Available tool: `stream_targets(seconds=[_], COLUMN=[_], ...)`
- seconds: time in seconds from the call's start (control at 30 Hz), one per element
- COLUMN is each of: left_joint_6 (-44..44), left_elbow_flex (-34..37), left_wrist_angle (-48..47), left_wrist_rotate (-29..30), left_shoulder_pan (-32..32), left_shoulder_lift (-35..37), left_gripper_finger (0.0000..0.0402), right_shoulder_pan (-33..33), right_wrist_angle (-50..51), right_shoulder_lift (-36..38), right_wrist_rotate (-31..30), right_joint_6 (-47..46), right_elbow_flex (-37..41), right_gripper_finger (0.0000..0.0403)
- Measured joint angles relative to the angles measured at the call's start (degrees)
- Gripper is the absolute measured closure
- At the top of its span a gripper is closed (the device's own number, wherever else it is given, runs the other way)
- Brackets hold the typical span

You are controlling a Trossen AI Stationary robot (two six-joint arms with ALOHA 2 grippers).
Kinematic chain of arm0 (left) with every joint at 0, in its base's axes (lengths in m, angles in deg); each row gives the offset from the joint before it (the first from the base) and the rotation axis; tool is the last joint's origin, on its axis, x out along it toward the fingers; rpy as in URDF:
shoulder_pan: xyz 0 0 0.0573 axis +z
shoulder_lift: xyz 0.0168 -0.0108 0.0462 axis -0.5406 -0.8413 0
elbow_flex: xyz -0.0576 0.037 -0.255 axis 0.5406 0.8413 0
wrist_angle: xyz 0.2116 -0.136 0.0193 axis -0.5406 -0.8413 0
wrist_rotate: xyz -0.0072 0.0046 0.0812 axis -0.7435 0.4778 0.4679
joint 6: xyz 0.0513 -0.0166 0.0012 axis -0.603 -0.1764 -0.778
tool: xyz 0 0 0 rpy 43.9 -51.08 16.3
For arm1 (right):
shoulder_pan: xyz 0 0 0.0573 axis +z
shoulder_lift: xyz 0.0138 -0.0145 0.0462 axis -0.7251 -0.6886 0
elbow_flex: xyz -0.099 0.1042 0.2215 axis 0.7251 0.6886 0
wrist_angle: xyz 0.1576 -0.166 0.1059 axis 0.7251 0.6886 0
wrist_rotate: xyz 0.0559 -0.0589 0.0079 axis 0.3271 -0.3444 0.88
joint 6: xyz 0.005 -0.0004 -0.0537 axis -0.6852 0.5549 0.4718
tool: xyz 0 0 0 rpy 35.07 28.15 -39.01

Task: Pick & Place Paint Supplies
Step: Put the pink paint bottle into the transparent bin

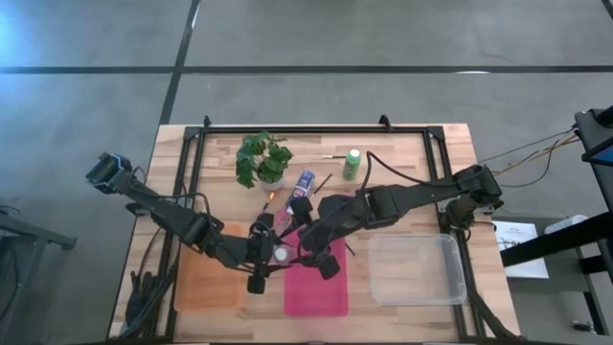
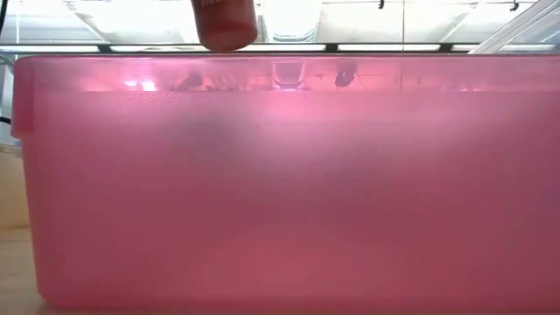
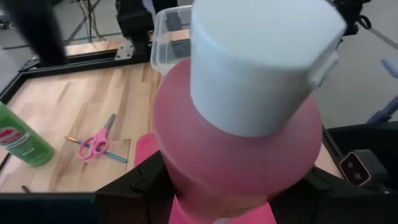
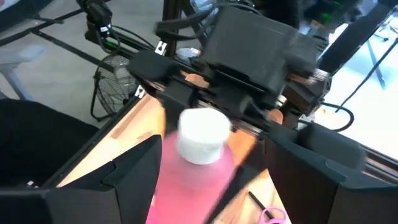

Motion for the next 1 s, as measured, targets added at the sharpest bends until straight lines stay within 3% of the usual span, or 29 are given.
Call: stream_targets(seconds=[1.0], left_joint_6=[-1.4], left_elbow_flex=[-0.5], left_wrist_angle=[3.6], left_wrist_rotate=[-4.1], left_shoulder_pan=[2.0], left_shoulder_lift=[-1.9], left_gripper_finger=[0.0191], right_shoulder_pan=[-0.2], right_wrist_angle=[1.0], right_shoulder_lift=[0.0], right_wrist_rotate=[4.5], right_joint_6=[-0.5], right_elbow_flex=[0.8], right_gripper_finger=[0.0126])
